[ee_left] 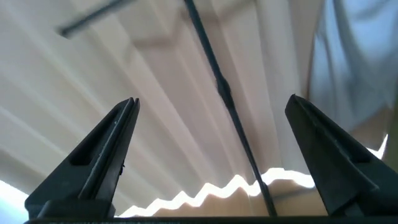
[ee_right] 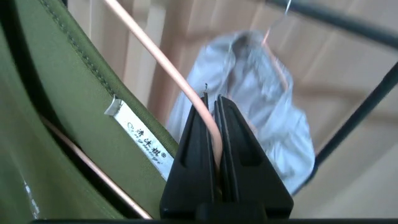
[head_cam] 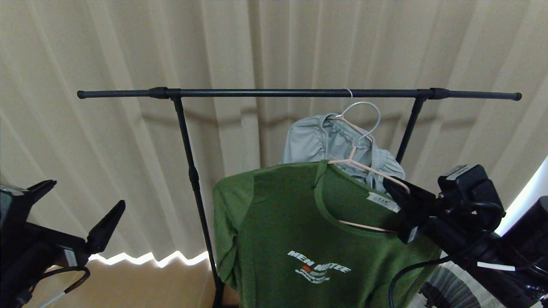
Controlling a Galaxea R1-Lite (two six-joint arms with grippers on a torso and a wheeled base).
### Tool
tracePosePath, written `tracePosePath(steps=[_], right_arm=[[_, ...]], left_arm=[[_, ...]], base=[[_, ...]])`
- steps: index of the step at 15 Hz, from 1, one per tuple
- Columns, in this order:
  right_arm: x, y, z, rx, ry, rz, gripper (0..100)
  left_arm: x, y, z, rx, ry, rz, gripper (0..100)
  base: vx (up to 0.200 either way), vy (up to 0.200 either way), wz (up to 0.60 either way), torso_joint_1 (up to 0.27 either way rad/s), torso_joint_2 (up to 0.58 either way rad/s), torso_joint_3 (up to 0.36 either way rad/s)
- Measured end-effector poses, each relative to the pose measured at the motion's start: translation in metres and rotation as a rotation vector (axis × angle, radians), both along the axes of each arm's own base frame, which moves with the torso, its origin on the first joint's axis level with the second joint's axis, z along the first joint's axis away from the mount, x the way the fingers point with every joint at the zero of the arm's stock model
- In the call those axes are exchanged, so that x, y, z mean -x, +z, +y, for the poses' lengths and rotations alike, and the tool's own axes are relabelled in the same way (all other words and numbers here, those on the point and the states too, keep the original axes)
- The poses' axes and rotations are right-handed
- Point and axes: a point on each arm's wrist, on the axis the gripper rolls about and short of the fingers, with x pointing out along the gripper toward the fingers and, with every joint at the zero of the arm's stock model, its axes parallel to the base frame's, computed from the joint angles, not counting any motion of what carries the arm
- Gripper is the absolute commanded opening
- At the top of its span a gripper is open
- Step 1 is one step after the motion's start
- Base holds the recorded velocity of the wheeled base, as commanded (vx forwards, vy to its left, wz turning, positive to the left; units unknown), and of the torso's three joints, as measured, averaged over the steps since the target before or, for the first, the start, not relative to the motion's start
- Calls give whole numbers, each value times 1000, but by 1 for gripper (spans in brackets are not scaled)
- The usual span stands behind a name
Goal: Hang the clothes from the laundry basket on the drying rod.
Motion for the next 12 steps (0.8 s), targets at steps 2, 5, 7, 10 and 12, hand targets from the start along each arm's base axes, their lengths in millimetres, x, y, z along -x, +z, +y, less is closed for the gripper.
tracePosePath(steps=[2, 5, 7, 10, 12], right_arm=[[-3, -5, -7, 25, -61, 44, 0], [-5, -6, -13, 34, -89, 58, 0], [-7, -8, -16, 74, -111, 79, 0], [-14, -8, -19, 120, -147, 103, 0], [-19, -7, -20, 131, -172, 123, 0]], left_arm=[[19, -2, 8, 14, 54, 20, 100], [53, -16, 19, 57, 121, 149, 100], [77, -21, 24, 140, 125, 188, 100], [108, -33, 28, 256, 114, 205, 100], [125, -46, 31, 287, 88, 214, 100]], base=[[0, 0, 0, 0, 0, 0], [0, 0, 0, 0, 0, 0], [0, 0, 0, 0, 0, 0], [0, 0, 0, 0, 0, 0], [0, 0, 0, 0, 0, 0]])
